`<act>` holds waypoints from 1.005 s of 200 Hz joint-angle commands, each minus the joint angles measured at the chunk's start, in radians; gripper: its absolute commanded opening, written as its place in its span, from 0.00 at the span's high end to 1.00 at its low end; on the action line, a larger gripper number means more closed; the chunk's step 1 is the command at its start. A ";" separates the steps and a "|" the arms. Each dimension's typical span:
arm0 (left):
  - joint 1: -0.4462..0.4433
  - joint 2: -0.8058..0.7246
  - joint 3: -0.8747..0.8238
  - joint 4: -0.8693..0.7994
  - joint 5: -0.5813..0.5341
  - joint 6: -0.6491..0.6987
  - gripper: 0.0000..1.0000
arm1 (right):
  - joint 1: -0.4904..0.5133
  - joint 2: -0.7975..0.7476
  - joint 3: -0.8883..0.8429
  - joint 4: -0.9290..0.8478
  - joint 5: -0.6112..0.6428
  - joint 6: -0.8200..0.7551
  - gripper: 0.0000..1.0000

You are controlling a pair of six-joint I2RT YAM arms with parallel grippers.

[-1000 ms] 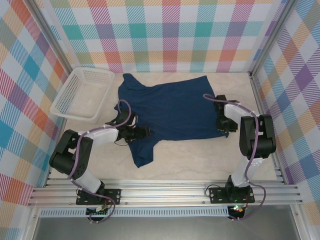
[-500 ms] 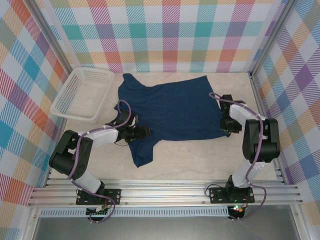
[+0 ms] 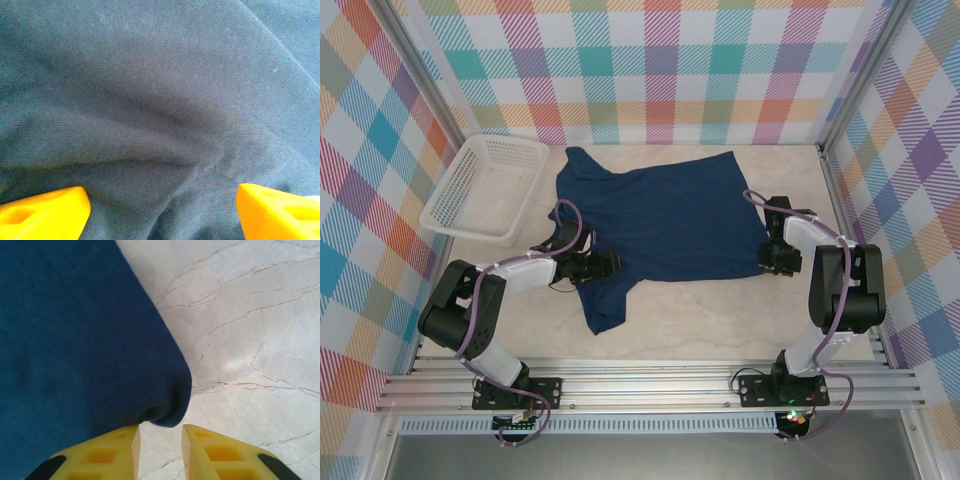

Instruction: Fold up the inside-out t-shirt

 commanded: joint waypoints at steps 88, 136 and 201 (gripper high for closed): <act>-0.001 0.091 -0.085 -0.125 -0.050 0.006 0.20 | -0.089 0.020 -0.013 0.129 -0.102 -0.014 0.80; -0.002 0.091 -0.087 -0.124 -0.050 0.004 0.20 | -0.102 0.015 -0.031 0.150 -0.229 -0.003 0.79; -0.002 0.086 -0.091 -0.127 -0.062 -0.008 0.20 | -0.116 -0.002 -0.052 0.125 -0.126 0.004 0.92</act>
